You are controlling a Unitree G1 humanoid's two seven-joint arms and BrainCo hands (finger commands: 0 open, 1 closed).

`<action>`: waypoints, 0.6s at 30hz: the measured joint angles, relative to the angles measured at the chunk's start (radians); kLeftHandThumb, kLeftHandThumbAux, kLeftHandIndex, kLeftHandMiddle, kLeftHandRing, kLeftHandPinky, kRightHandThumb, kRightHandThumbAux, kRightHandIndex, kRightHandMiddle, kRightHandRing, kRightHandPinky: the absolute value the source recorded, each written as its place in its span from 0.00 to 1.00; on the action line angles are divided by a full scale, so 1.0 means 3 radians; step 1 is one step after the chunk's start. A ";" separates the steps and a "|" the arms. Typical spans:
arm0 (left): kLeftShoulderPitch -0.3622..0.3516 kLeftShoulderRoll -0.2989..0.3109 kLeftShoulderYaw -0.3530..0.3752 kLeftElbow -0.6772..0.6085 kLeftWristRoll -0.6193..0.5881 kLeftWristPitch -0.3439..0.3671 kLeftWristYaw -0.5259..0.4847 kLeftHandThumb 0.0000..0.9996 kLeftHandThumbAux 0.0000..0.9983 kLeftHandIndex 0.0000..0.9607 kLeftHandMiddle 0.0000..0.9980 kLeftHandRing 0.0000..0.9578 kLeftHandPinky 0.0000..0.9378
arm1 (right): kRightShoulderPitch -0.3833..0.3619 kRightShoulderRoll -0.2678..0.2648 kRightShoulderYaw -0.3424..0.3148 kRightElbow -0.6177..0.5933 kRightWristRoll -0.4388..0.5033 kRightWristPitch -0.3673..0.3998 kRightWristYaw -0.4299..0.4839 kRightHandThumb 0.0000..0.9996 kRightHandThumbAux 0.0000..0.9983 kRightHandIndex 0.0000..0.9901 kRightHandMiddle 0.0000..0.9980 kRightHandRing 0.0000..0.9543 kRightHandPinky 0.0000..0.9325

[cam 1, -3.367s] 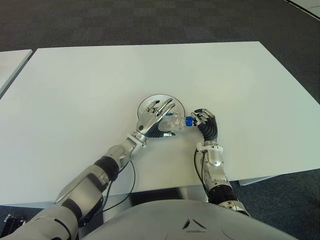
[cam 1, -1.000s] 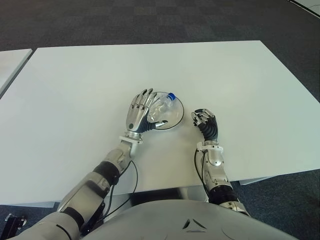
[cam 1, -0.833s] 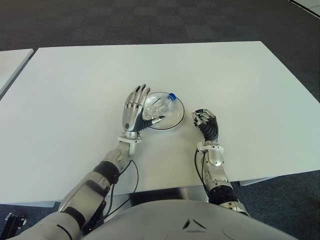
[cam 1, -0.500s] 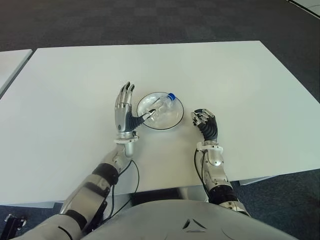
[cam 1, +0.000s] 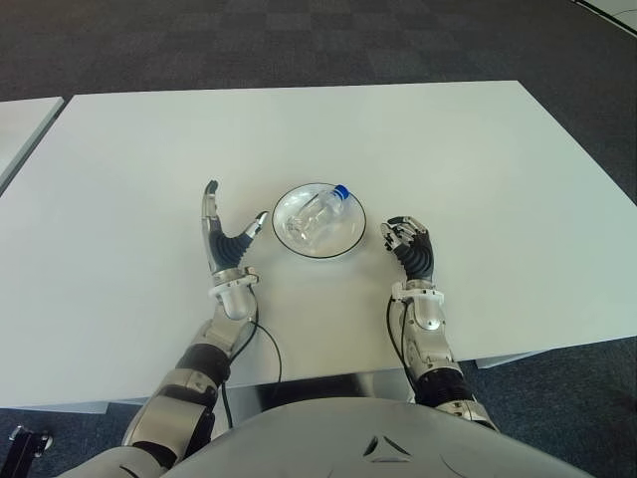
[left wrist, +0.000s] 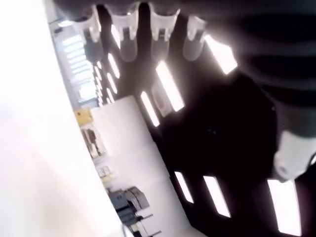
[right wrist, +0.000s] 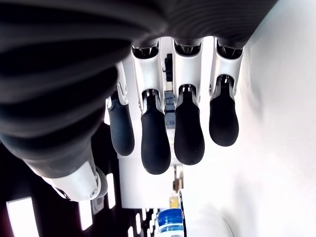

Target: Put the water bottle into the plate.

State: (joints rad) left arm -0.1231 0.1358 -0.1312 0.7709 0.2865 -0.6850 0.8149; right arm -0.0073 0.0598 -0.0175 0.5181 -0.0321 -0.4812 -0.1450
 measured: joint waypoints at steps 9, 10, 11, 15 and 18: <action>0.0257 0.0024 0.0281 -0.0285 -0.0265 0.0064 -0.0512 0.03 0.85 0.31 0.35 0.39 0.45 | -0.0003 0.0001 0.0001 0.0000 0.0030 -0.0001 0.0024 0.70 0.73 0.44 0.68 0.71 0.72; 0.0277 0.0031 0.0307 -0.0306 -0.0293 0.0080 -0.0564 0.04 0.87 0.37 0.40 0.43 0.49 | -0.0002 0.0001 0.0000 0.0000 0.0031 -0.0002 0.0026 0.70 0.73 0.44 0.68 0.71 0.72; 0.0299 0.0039 0.0339 -0.0320 -0.0332 0.0100 -0.0639 0.04 0.89 0.41 0.44 0.47 0.52 | -0.0002 0.0001 -0.0001 0.0001 0.0032 -0.0002 0.0026 0.70 0.73 0.44 0.68 0.71 0.72; 0.0346 0.0082 0.0433 -0.0336 -0.0460 0.0192 -0.0927 0.48 0.78 0.44 0.52 0.53 0.55 | -0.0002 0.0001 -0.0004 0.0005 0.0037 -0.0003 0.0031 0.70 0.73 0.44 0.68 0.71 0.71; 0.0365 0.0096 0.0486 -0.0350 -0.0521 0.0247 -0.1103 0.62 0.74 0.45 0.59 0.61 0.62 | -0.0003 0.0001 -0.0004 0.0010 0.0039 -0.0009 0.0034 0.70 0.73 0.44 0.68 0.71 0.72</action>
State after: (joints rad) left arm -0.0137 0.1647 0.0147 0.6659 0.1303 -0.6108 0.4841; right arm -0.0082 0.0601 -0.0187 0.5210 -0.0205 -0.4839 -0.1347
